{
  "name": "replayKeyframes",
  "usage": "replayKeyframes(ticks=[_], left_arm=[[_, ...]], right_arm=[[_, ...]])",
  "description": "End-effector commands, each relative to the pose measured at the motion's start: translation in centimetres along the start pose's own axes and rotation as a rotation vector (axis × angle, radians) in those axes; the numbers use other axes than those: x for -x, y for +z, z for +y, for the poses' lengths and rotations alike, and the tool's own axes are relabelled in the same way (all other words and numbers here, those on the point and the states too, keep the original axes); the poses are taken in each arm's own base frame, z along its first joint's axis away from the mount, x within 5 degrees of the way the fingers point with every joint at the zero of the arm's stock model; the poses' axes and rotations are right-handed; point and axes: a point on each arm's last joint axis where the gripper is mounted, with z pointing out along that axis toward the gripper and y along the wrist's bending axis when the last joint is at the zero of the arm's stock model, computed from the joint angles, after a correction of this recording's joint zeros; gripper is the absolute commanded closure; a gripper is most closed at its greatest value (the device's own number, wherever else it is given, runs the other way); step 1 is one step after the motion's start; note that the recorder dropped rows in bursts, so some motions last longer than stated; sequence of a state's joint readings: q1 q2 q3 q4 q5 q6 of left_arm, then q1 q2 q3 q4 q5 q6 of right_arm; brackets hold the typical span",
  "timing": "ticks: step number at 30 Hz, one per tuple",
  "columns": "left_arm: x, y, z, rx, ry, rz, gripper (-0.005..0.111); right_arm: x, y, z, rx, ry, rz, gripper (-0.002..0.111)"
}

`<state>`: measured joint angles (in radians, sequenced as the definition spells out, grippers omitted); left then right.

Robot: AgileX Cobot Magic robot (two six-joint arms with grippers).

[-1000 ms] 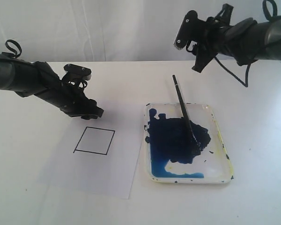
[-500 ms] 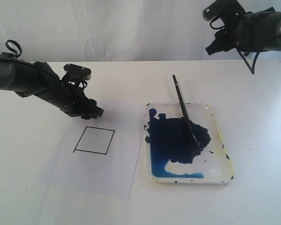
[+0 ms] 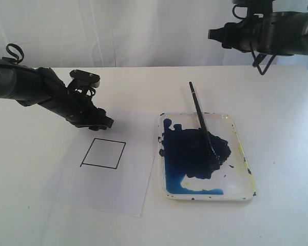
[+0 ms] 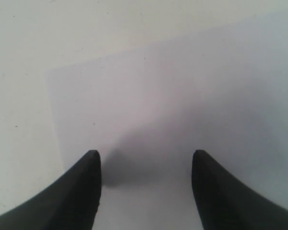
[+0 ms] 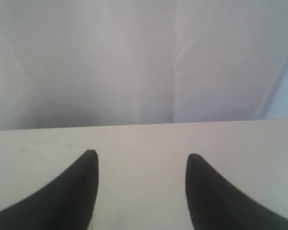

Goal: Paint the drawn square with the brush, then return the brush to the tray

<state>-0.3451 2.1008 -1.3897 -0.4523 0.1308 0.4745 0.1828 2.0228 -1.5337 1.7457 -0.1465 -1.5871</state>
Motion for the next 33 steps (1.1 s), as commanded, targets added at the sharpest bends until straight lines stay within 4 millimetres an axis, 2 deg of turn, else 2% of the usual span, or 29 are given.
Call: replayKeyframes(ticks=[1,3,8,10,11,13,14,15,16,17,19,21,24,26,30,33], left_arm=[[-0.3,0.1,0.2,-0.004,-0.013,0.014,0.047],[-0.3,0.1,0.2,-0.004,-0.013,0.014,0.047],[-0.3,0.1,0.2,-0.004,-0.013,0.014,0.047],[-0.3,0.1,0.2,-0.004,-0.013,0.014,0.047],[-0.3,0.1,0.2,-0.004,-0.013,0.014,0.047],[-0.3,0.1,0.2,-0.004,-0.013,0.014,0.047],[-0.3,0.1,0.2,-0.004,-0.013,0.014,0.047],[-0.3,0.1,0.2,-0.004,-0.013,0.014,0.047],[-0.2,0.1,0.2,-0.003,-0.013,0.011,0.047],[-0.2,0.1,0.2,-0.002,-0.013,0.010,0.047],[-0.2,0.1,0.2,0.000,-0.013,0.008,0.047],[-0.2,0.1,0.2,0.003,-0.013,0.004,0.047],[0.0,0.1,0.3,0.013,-0.013,-0.011,0.047],[0.0,0.1,0.4,0.021,-0.013,-0.021,0.047],[0.0,0.1,0.4,0.018,-0.013,-0.017,0.047],[0.0,0.1,0.4,0.015,-0.013,-0.013,0.047]], right_arm=[[0.4,-0.3,1.0,0.130,0.133,-0.004,0.057],[0.4,-0.4,1.9,0.228,0.167,0.007,0.057],[0.8,-1.8,4.5,0.610,0.447,0.112,0.057],[0.9,-3.0,5.4,0.776,0.392,0.240,0.057],[0.8,-3.2,5.5,0.784,0.363,0.288,0.057],[0.4,-3.5,5.0,0.713,0.103,0.415,0.057],[0.4,-3.6,4.1,0.615,-0.052,0.491,0.057],[0.5,-3.6,3.7,0.568,-0.108,0.513,0.057],[0.5,-3.5,2.4,0.457,-0.260,0.554,0.057],[0.6,-3.4,1.9,0.421,-0.345,0.562,0.057],[0.4,-3.7,1.3,0.452,-0.630,0.581,0.057],[0.0,-4.1,1.3,0.551,-0.809,0.615,0.057],[-0.6,-3.6,0.9,0.595,-0.918,0.732,0.057],[-0.9,-2.2,0.5,0.581,-0.983,0.788,0.057],[-1.5,-0.2,0.3,0.618,-1.137,0.769,0.060],[-2.0,0.5,0.7,0.725,-1.326,0.696,0.072]])
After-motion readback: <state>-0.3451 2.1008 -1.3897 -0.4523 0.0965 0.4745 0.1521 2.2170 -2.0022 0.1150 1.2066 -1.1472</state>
